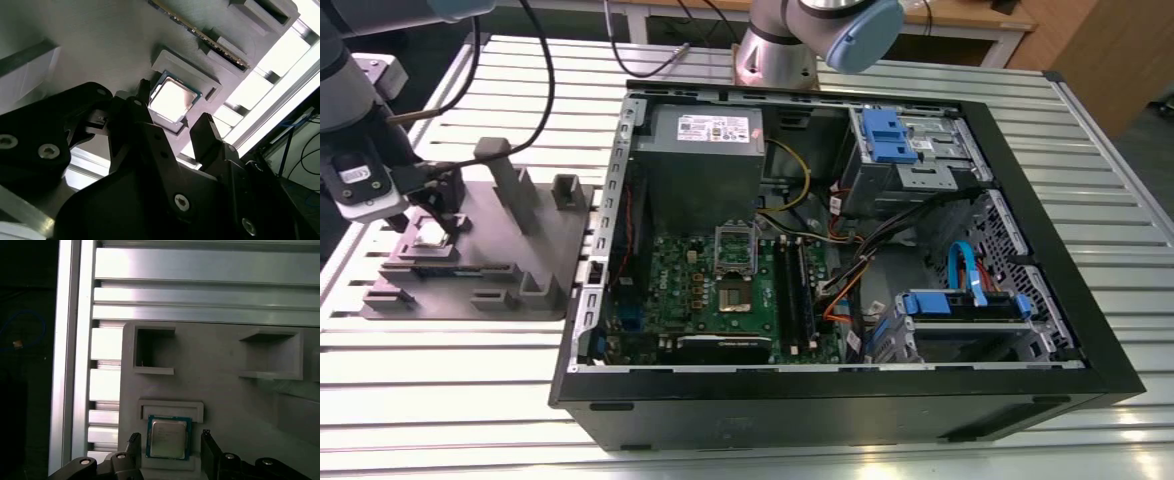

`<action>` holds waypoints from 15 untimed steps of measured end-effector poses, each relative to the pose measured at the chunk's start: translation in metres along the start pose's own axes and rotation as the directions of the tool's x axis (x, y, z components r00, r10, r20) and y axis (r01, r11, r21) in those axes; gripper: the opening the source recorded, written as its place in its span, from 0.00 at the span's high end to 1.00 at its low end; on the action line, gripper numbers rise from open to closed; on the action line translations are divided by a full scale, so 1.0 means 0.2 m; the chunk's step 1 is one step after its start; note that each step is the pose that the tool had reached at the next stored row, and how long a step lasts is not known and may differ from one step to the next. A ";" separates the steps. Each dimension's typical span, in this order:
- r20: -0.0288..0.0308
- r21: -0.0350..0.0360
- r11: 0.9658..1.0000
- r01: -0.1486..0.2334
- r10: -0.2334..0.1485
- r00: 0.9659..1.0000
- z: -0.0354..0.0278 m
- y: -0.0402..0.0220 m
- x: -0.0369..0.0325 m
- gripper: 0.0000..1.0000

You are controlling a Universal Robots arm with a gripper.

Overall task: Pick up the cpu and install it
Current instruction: 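Pick up the cpu and move it towards the insertion slot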

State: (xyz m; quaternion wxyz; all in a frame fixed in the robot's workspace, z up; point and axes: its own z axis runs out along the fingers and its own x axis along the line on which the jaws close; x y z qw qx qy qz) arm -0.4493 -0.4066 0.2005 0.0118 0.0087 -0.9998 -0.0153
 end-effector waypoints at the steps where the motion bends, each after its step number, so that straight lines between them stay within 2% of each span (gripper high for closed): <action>1: 0.000 0.000 1.000 -0.001 0.001 1.000 0.001 0.000 0.000 0.41; 8: 0.000 0.000 1.000 -0.002 0.002 1.000 0.004 0.000 0.000 0.40; 9: 0.001 0.000 1.000 -0.003 0.003 1.000 0.006 0.000 0.000 0.34; 15: 0.001 -0.001 1.000 -0.018 0.018 1.000 0.022 -0.001 -0.001 0.34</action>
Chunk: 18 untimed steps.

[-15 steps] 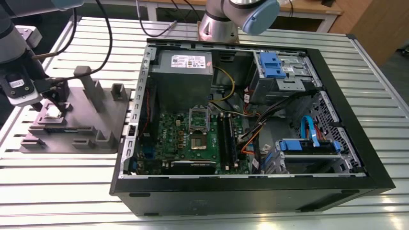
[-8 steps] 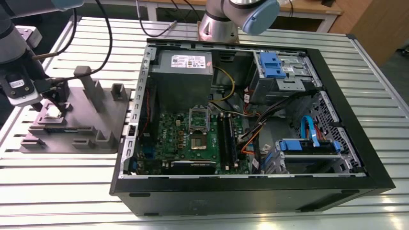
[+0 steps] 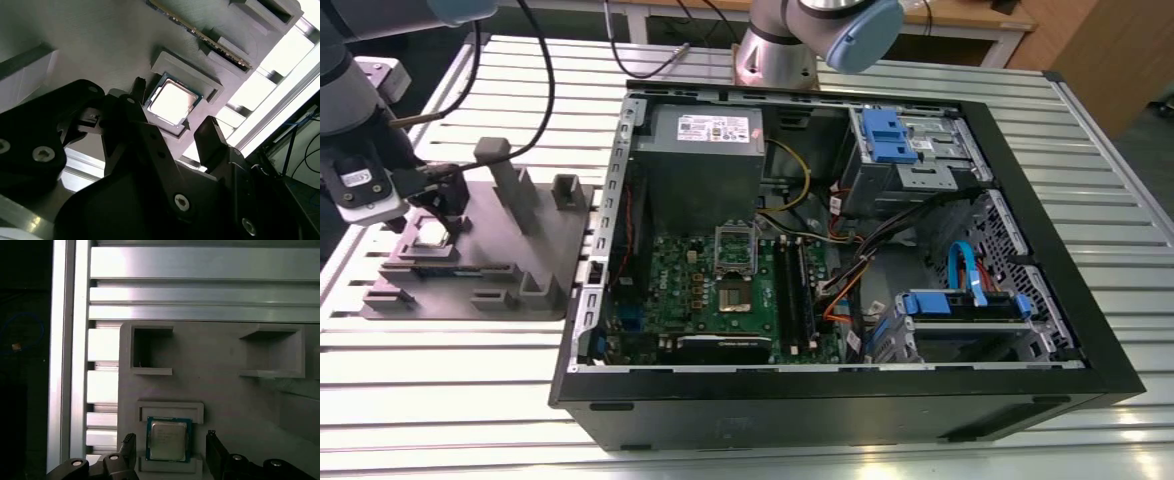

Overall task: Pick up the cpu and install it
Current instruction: 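Pick up the cpu and move it towards the insertion slot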

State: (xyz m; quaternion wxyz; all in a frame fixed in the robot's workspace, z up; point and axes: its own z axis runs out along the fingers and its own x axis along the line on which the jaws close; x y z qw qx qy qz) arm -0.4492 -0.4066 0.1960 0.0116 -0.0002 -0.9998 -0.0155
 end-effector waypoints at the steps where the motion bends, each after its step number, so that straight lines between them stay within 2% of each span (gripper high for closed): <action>1: 0.000 0.000 1.000 0.000 0.000 1.000 0.004 0.000 0.000 0.34; 18: 0.000 0.000 1.000 -0.002 0.002 1.000 0.049 0.000 -0.001 0.34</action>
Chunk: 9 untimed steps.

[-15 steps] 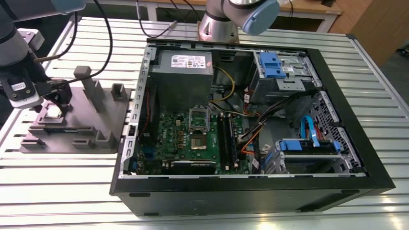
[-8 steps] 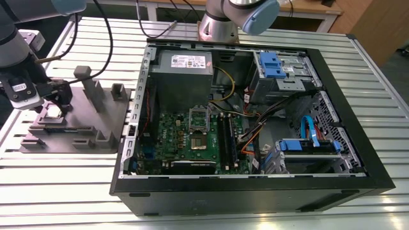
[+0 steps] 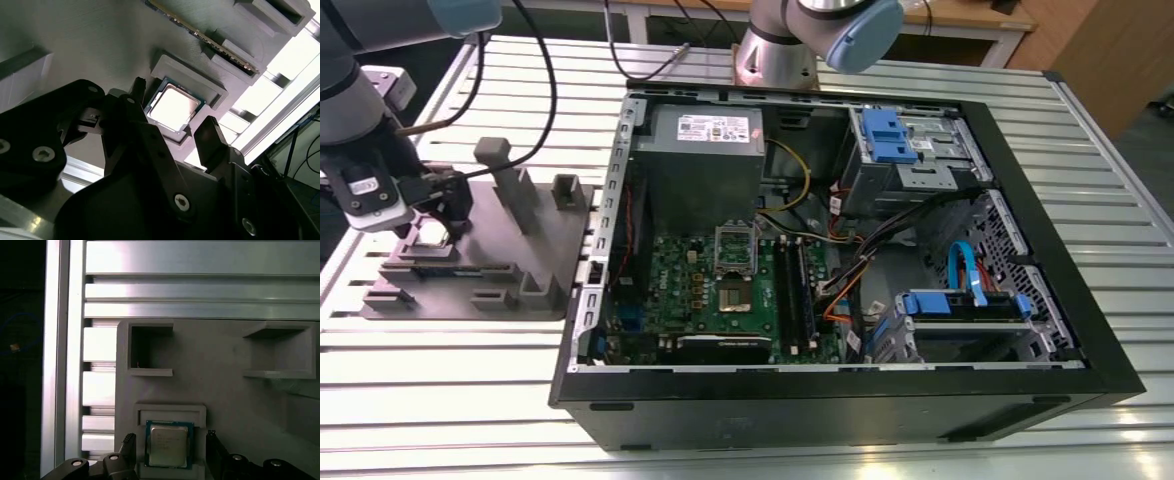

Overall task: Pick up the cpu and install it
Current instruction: 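Pick up the cpu and move it towards the insertion slot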

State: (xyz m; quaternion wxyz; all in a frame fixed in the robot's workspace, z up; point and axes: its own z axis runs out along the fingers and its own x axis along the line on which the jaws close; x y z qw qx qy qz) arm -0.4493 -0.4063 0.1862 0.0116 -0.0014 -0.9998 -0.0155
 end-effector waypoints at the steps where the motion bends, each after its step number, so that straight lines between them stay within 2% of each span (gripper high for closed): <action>1: 0.000 0.000 1.000 0.000 0.000 1.000 0.003 0.000 0.000 0.34; 9: 0.000 0.000 1.000 0.000 0.000 1.000 0.023 -0.001 -0.001 0.34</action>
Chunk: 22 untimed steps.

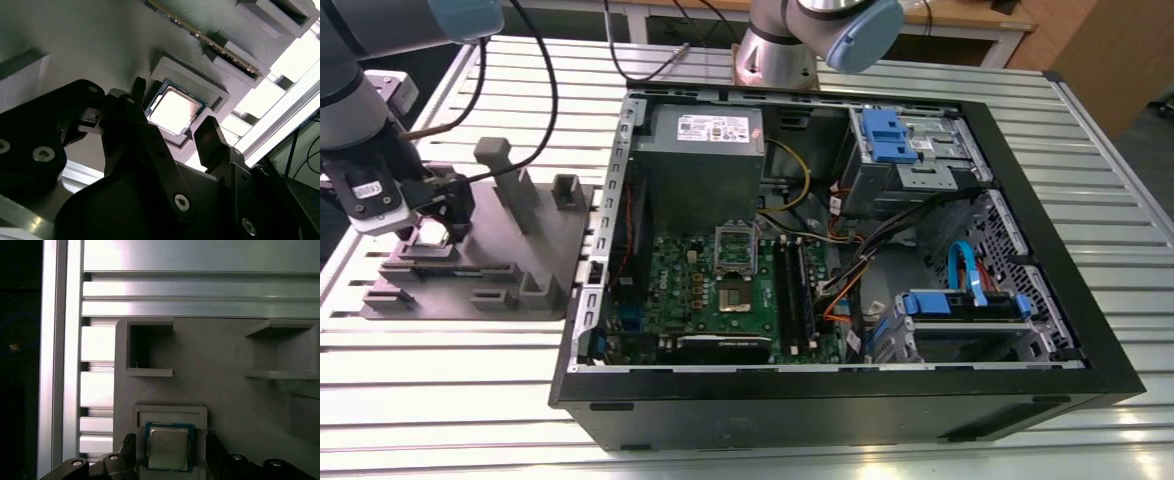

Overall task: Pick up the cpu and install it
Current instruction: 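Pick up the cpu and move it towards the insertion slot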

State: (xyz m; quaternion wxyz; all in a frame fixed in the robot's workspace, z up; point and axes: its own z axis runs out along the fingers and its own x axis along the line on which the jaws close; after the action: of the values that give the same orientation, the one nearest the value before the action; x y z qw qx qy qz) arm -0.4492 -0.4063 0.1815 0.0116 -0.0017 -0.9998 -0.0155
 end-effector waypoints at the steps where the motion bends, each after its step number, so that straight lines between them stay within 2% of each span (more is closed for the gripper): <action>1: 0.000 0.000 1.000 0.000 0.000 1.000 0.002 0.000 0.000 0.34; 12: 0.000 0.000 1.000 -0.002 0.002 1.000 0.017 0.002 0.000 0.34; 22: 0.005 0.000 1.000 -0.002 0.002 1.000 0.017 0.003 0.010 0.34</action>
State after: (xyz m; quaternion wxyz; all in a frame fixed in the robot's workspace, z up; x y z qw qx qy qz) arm -0.4513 -0.4056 0.1781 0.0089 -0.0026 -0.9998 -0.0155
